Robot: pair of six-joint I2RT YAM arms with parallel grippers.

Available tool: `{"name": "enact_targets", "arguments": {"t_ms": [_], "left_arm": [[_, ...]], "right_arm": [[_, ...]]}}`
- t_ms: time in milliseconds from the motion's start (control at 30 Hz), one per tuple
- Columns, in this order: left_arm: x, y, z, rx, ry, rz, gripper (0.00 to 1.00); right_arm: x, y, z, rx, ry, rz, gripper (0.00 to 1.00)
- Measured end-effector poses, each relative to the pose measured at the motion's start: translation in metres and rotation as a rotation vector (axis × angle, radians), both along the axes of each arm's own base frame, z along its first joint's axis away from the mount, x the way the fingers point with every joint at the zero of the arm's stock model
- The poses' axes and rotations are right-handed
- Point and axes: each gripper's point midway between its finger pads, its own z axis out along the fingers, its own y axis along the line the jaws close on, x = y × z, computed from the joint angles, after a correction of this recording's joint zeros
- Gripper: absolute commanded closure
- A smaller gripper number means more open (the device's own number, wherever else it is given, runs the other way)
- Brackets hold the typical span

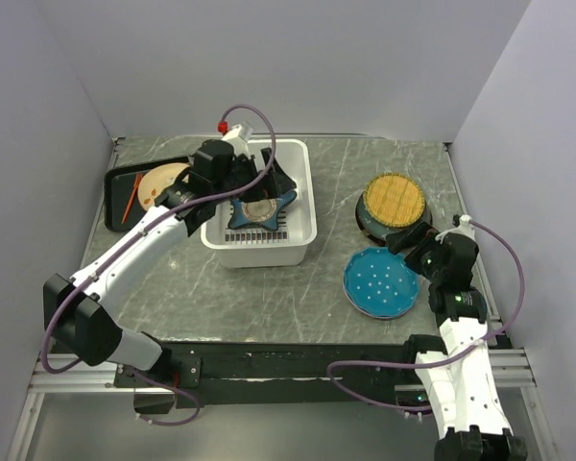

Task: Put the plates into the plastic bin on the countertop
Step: Pick up the plate from the corner of the board.

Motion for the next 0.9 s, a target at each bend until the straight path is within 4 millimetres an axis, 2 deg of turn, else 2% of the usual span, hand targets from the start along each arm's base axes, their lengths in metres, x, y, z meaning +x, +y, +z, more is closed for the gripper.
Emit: {"name": "enact_targets", "arguments": {"t_ms": [533,900], "left_arm": [[-0.050,-0.069,-0.024,0.021,0.047,-0.206,0.02],[-0.079,-0.110,-0.038,0.032,0.062,-0.319,0.03]], "right_arm": [[0.002,-0.032,-0.030,-0.048,0.139,-0.119,0.02],[0.003,-0.040,-0.045,-0.057,0.202,-0.138,0.03]]}}
